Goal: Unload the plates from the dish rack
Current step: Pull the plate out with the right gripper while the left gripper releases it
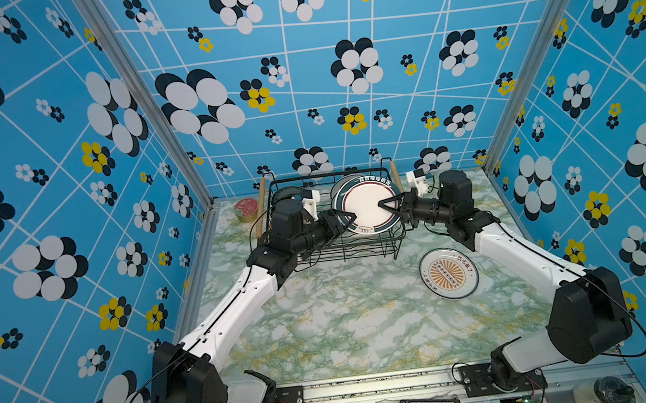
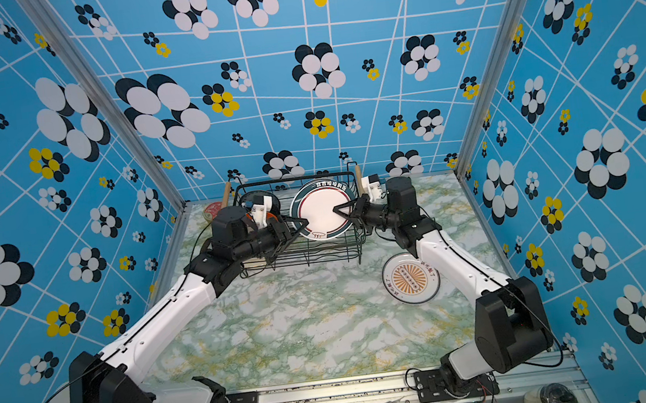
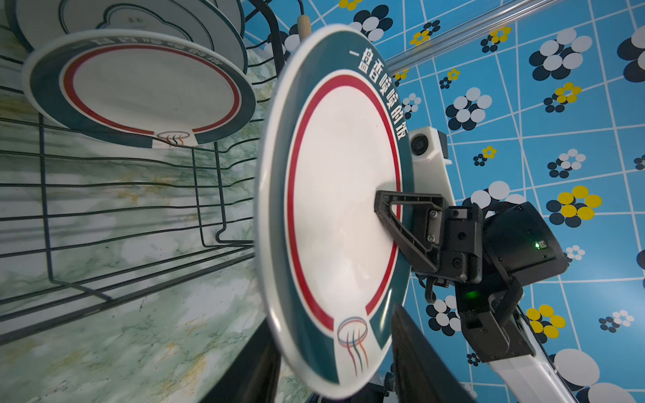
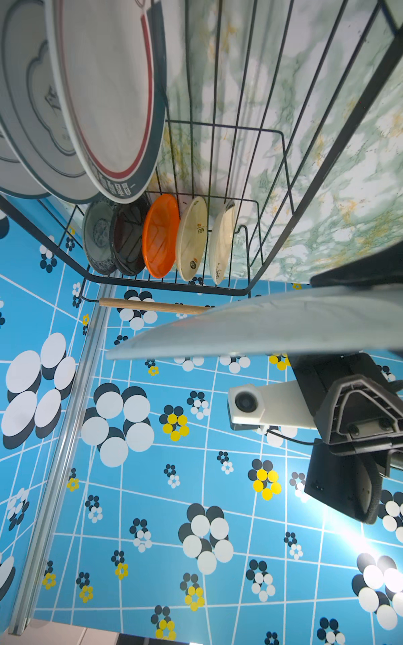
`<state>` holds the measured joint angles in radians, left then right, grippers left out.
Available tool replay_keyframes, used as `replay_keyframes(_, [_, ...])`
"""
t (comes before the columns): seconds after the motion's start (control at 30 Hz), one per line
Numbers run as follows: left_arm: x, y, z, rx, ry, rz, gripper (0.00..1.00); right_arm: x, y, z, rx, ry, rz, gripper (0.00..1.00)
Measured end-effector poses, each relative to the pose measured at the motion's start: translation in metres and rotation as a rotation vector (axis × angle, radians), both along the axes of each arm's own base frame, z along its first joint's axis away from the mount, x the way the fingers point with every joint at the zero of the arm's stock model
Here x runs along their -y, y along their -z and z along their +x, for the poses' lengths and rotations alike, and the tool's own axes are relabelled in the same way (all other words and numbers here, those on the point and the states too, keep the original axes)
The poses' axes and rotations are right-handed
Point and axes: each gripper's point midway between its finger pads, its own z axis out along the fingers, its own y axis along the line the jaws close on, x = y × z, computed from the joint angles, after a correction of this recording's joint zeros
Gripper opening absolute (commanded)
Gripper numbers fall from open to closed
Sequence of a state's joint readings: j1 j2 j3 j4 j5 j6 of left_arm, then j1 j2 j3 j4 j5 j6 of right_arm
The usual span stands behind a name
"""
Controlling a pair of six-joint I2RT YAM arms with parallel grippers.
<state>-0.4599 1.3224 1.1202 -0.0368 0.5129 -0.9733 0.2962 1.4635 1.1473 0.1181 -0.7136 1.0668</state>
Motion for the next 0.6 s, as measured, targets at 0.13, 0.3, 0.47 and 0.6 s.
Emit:
replay_keyframes(0.13, [-0.030,-0.009,-0.003,0.052,-0.046,0.057,0.88,0.037,-0.012,0.009,0.028,0.070,-0.061,0.00])
replay_keyframes(0.3, [-0.060,-0.006,-0.006,0.088,-0.094,0.157,0.99,0.090,-0.031,0.009,0.068,0.186,-0.122,0.00])
replay_keyframes(0.47, [-0.076,0.010,-0.006,0.071,-0.110,0.250,0.99,0.142,-0.042,-0.004,0.084,0.305,-0.206,0.00])
replay_keyframes(0.6, [-0.080,0.016,-0.004,0.063,-0.108,0.306,0.99,0.180,-0.036,-0.021,0.056,0.399,-0.315,0.00])
